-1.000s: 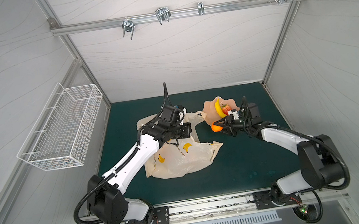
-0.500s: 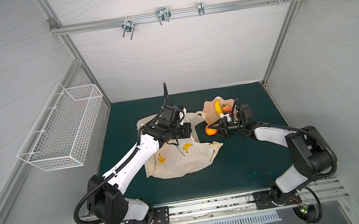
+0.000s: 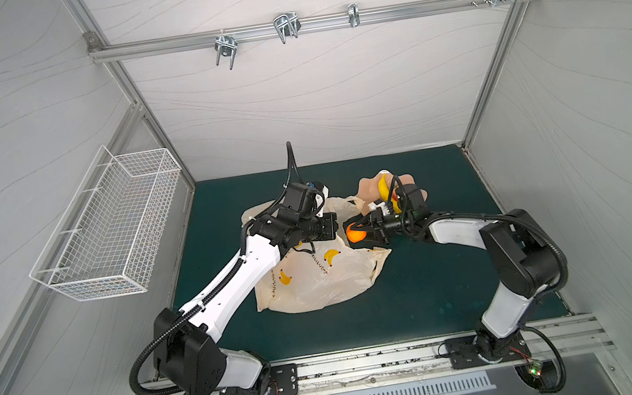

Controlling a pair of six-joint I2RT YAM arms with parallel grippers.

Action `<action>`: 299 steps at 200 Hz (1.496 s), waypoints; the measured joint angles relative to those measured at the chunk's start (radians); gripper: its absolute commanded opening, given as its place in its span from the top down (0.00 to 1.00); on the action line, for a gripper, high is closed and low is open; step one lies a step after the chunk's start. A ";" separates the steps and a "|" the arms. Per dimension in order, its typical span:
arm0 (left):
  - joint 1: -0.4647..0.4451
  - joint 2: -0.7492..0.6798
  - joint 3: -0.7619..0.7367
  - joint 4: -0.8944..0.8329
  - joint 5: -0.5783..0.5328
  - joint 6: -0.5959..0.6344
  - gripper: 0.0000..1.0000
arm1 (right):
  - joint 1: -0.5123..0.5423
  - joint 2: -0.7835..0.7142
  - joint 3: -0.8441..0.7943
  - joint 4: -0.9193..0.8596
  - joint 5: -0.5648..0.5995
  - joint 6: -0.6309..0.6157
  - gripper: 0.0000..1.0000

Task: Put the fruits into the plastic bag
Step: 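Carry the orange into the bag opening held by the left gripper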

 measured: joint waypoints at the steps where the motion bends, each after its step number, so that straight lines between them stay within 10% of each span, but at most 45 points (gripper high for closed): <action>1: 0.000 0.000 0.000 0.000 0.000 0.000 1.00 | 0.003 0.004 0.003 0.000 0.000 0.000 0.74; 110: 0.000 0.009 0.000 0.000 0.005 0.000 1.00 | 0.241 0.278 0.284 0.061 -0.006 0.117 0.75; 299: -0.009 0.009 0.000 0.009 0.016 0.002 1.00 | 0.335 0.513 0.464 0.086 -0.049 0.252 0.67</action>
